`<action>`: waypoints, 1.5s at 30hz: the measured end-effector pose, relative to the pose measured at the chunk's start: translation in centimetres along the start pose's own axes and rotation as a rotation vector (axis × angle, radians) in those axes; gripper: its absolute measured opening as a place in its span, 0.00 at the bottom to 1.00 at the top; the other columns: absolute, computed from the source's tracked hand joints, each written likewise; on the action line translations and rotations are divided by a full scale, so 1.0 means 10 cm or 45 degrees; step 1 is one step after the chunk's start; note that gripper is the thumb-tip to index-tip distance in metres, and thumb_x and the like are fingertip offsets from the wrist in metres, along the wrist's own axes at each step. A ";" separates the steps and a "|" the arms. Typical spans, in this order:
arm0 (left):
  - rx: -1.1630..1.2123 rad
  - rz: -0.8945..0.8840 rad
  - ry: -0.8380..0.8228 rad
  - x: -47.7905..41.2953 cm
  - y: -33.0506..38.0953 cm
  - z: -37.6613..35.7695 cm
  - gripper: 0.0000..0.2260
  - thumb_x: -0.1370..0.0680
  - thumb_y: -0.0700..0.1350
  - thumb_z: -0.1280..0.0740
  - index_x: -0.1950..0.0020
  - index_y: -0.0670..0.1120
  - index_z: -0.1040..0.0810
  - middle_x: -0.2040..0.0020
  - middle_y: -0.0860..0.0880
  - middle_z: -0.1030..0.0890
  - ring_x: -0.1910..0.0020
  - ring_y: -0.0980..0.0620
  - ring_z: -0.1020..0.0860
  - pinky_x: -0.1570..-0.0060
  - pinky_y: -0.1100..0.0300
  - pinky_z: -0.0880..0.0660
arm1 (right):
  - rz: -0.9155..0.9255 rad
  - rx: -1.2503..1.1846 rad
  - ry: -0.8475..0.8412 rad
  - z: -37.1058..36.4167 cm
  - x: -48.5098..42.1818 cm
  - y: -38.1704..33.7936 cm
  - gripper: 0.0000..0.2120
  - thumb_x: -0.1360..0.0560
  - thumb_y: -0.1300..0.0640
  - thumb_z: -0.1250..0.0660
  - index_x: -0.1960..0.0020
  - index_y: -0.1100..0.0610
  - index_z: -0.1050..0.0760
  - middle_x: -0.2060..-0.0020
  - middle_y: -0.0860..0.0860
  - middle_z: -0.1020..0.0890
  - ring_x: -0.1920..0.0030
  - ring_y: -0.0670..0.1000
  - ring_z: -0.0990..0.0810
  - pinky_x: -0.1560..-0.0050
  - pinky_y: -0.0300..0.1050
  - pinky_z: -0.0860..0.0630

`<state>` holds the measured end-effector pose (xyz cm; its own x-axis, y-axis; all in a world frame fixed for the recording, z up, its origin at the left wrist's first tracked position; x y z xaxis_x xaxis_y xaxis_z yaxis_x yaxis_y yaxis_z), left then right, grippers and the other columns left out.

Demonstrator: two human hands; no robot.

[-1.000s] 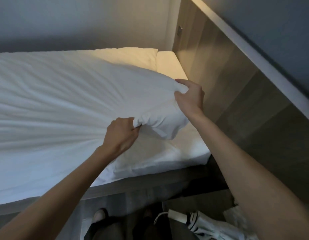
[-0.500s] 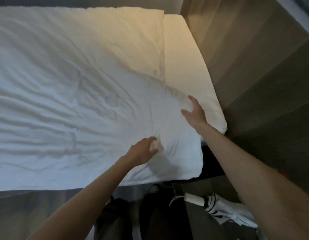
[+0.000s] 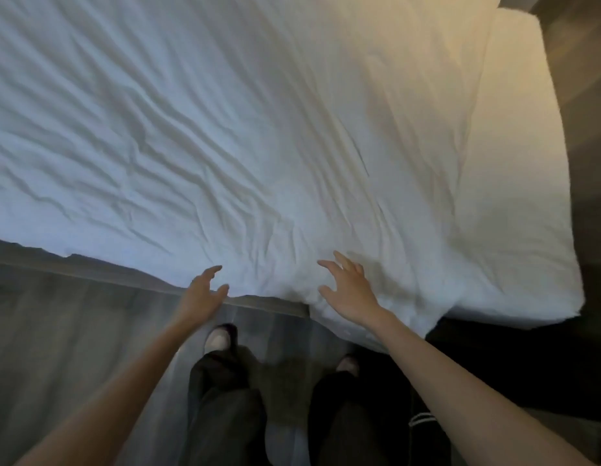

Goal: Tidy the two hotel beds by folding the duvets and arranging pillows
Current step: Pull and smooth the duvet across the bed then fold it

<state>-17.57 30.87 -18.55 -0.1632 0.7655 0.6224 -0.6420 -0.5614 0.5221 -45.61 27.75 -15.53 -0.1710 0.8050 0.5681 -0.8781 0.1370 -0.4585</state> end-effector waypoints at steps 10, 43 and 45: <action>0.790 0.402 0.269 -1.01 -1.69 1.61 0.26 0.19 0.48 0.38 0.23 0.47 0.42 0.26 0.41 0.35 0.32 0.41 0.31 0.42 0.49 0.31 | 0.186 0.175 -0.010 -1.14 -0.98 -2.15 0.25 0.20 0.50 0.39 0.25 0.48 0.40 0.23 0.49 0.44 0.26 0.54 0.43 0.29 0.51 0.41; 1.632 0.576 0.954 -1.61 -2.75 1.82 0.29 0.25 0.53 0.29 0.29 0.46 0.37 0.39 0.51 0.24 0.42 0.50 0.23 0.37 0.51 0.27 | 0.318 0.079 0.381 -1.53 -1.96 -3.09 0.08 0.18 0.60 0.44 0.56 0.56 0.37 0.60 0.51 0.30 0.60 0.51 0.32 0.60 0.43 0.38; 1.485 0.534 1.094 -1.37 -2.62 2.03 0.30 0.22 0.50 0.32 0.26 0.47 0.43 0.37 0.50 0.27 0.42 0.50 0.26 0.38 0.56 0.29 | 0.239 0.051 0.396 -1.47 -1.93 -3.12 0.08 0.17 0.58 0.47 0.55 0.57 0.39 0.63 0.51 0.30 0.64 0.51 0.31 0.64 0.43 0.39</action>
<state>16.68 28.77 -28.94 -0.8201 0.2044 0.5345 0.4319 -0.3917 0.8124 -8.33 16.42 -22.29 -0.1922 0.9520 0.2383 -0.8621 -0.0478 -0.5044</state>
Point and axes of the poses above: each hand's wrist, its own x-axis away from the middle knuckle, its own z-axis out of the back of the hand, y = z × x, the point moved 9 cm from there along -x, towards the middle knuckle
